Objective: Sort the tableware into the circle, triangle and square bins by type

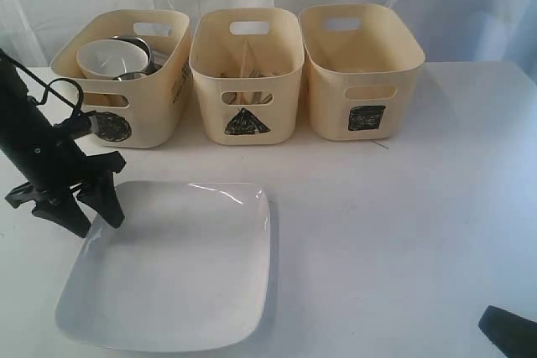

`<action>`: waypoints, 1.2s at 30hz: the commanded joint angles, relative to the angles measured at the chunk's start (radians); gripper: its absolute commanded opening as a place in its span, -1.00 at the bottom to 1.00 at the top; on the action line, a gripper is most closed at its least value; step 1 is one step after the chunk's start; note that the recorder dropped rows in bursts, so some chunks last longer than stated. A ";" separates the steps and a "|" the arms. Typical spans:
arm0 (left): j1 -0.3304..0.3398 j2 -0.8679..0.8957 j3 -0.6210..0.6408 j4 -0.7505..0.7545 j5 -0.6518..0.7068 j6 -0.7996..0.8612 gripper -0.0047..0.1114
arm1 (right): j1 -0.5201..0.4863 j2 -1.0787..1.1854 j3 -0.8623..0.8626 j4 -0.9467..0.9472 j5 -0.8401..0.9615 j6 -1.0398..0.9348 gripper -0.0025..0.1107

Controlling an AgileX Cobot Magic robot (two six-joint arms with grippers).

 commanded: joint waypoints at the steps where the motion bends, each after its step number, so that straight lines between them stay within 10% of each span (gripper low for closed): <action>1: -0.004 -0.006 0.008 -0.018 0.007 0.004 0.10 | 0.004 -0.007 0.005 -0.003 -0.005 0.001 -0.96; 23: -0.084 -0.006 0.010 0.037 -0.069 -0.035 0.07 | 0.004 -0.007 0.005 -0.003 -0.005 0.001 -0.96; 36: -0.084 -0.005 0.010 0.107 -0.089 -0.081 -0.92 | 0.004 -0.007 0.005 -0.003 -0.005 0.001 -0.96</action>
